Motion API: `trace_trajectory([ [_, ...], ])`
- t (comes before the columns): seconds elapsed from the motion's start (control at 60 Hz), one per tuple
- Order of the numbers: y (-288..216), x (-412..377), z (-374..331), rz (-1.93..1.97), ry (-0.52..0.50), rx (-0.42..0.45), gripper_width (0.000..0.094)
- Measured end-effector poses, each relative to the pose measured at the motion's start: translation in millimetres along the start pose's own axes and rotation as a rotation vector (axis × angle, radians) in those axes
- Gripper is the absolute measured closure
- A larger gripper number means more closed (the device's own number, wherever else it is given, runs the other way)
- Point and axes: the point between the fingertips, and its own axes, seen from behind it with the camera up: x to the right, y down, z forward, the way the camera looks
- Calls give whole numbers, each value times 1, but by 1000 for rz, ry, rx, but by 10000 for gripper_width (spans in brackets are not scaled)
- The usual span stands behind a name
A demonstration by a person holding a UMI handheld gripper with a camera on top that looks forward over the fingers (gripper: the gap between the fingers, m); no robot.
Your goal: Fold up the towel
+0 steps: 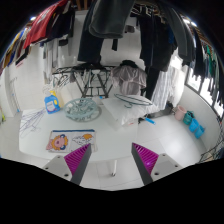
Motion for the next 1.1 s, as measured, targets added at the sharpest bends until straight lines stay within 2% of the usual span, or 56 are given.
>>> trace_trajectory([
  [0.167, -4, -75, 2, -42, -66, -1, 82],
  [0.367, 11, -219, 10, -23, -151, -13, 85],
  [0.6, 30, -343, 31, -28, -213, 9, 84],
  [0.75, 41, -397, 79, -27, -231, 21, 82],
  [1.1, 87, -461, 255, -18, -217, 5, 79],
])
